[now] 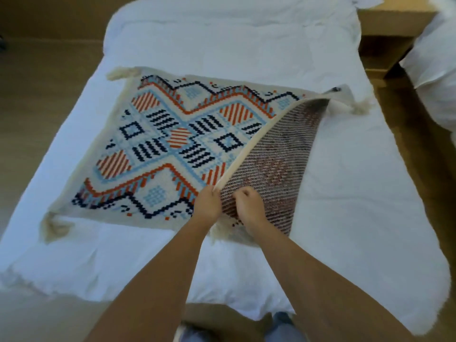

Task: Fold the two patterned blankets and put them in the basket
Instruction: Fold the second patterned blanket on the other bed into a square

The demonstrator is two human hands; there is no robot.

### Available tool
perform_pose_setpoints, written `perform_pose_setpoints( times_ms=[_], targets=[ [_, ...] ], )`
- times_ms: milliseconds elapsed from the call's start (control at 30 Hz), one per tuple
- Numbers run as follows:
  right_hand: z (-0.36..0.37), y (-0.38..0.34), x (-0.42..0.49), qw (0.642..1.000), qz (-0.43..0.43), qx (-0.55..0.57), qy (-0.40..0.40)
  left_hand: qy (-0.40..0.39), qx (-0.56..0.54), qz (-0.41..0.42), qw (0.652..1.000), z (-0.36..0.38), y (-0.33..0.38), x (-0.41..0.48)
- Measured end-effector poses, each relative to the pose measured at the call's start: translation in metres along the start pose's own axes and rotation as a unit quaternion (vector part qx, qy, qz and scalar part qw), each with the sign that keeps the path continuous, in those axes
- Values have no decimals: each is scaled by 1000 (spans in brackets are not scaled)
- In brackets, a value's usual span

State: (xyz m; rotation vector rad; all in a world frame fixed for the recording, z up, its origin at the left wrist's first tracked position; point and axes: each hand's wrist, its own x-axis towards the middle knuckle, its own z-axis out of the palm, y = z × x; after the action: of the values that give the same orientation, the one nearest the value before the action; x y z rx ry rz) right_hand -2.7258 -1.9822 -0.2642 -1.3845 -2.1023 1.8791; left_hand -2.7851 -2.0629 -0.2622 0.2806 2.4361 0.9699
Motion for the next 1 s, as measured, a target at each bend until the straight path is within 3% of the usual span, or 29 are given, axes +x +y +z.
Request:
perform_pose_setpoints(
  times_ms=[200,400,567,733,1000],
  targets=[
    [100,-49,22,990,-27,-122,73,40,158,79,983,-110,-65,21],
    [201,-89,42,983,-24,-180,-19,28,222,93,970,-188,-129,46],
    [275,-122,67,979,-13,-193,-66,24,208,99,973,-236,-167,84],
    [345,-154,94,945,-50,-307,-101,14,203,51,978,-277,-210,110],
    [458,-153,85,916,-100,-357,-155,-24,230,-64,971,-340,-295,126]
  ],
)
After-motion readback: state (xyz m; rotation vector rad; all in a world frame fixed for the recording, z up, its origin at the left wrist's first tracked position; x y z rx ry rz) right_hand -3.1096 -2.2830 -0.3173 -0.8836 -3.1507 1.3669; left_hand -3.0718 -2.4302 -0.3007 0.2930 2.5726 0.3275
